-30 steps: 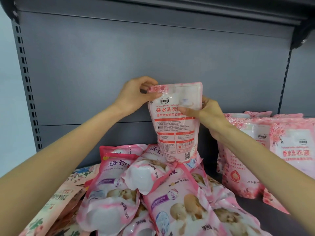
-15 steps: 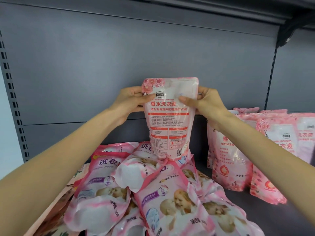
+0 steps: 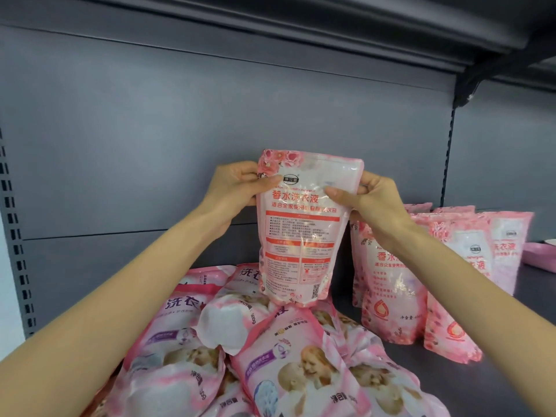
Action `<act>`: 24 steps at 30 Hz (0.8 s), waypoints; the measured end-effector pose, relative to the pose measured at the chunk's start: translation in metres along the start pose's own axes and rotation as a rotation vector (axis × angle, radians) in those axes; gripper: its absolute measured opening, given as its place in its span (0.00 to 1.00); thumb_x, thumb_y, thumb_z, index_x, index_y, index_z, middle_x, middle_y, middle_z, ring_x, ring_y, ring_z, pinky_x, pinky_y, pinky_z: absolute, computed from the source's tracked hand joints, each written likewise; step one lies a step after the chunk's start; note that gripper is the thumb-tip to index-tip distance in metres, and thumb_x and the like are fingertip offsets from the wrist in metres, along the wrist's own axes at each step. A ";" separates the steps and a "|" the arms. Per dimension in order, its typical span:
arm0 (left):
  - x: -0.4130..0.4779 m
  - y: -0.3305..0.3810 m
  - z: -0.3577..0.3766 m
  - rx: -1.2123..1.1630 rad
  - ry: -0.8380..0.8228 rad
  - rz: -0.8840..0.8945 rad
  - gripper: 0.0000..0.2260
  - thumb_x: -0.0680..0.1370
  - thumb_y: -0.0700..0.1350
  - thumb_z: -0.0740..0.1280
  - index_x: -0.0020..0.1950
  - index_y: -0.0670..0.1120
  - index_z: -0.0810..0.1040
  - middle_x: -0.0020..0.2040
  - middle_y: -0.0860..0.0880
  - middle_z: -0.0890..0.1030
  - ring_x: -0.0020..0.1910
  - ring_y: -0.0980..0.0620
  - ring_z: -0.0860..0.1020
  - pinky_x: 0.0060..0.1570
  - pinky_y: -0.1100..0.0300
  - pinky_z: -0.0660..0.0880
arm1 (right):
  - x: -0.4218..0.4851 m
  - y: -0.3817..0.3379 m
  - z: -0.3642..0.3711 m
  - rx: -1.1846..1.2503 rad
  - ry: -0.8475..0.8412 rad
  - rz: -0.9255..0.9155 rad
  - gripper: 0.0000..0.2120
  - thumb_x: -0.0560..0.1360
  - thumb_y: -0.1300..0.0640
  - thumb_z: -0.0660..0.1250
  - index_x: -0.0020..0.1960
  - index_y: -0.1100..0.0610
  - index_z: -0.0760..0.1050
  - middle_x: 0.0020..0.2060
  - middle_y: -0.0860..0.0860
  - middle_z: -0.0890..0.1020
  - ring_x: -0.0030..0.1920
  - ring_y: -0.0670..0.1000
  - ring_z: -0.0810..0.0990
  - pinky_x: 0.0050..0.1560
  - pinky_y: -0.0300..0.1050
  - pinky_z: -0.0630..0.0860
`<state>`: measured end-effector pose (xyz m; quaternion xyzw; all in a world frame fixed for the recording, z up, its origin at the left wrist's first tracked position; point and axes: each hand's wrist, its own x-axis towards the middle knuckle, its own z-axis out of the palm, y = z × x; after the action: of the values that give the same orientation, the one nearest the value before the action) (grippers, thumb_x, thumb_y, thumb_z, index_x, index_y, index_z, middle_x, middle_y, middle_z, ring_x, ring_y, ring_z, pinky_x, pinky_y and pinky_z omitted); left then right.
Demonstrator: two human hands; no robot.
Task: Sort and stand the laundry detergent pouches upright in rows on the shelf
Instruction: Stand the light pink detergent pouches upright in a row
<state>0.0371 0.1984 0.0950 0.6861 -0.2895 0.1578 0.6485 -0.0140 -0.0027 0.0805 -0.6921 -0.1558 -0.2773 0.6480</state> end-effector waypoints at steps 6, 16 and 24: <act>-0.014 0.014 0.008 -0.076 0.020 0.042 0.02 0.72 0.41 0.70 0.43 0.46 0.80 0.37 0.54 0.84 0.39 0.56 0.83 0.38 0.64 0.79 | -0.011 -0.005 -0.013 0.085 -0.007 0.000 0.12 0.68 0.66 0.72 0.50 0.59 0.80 0.38 0.49 0.86 0.39 0.49 0.85 0.35 0.39 0.79; -0.038 0.035 0.055 -0.091 0.113 0.024 0.04 0.72 0.40 0.70 0.46 0.43 0.80 0.39 0.51 0.85 0.40 0.54 0.83 0.36 0.64 0.78 | -0.003 -0.006 -0.071 0.153 -0.170 -0.027 0.11 0.71 0.61 0.70 0.53 0.61 0.80 0.42 0.53 0.86 0.42 0.51 0.85 0.36 0.41 0.80; -0.068 0.040 0.099 -0.055 0.263 -0.011 0.04 0.71 0.42 0.70 0.43 0.42 0.79 0.38 0.50 0.85 0.38 0.55 0.83 0.35 0.65 0.77 | 0.002 0.004 -0.102 0.147 -0.264 -0.010 0.08 0.70 0.61 0.71 0.49 0.60 0.81 0.43 0.55 0.85 0.42 0.54 0.85 0.44 0.52 0.82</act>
<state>-0.0555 0.1151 0.0757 0.6429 -0.2024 0.2347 0.7005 -0.0289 -0.1040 0.0788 -0.6724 -0.2632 -0.1749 0.6693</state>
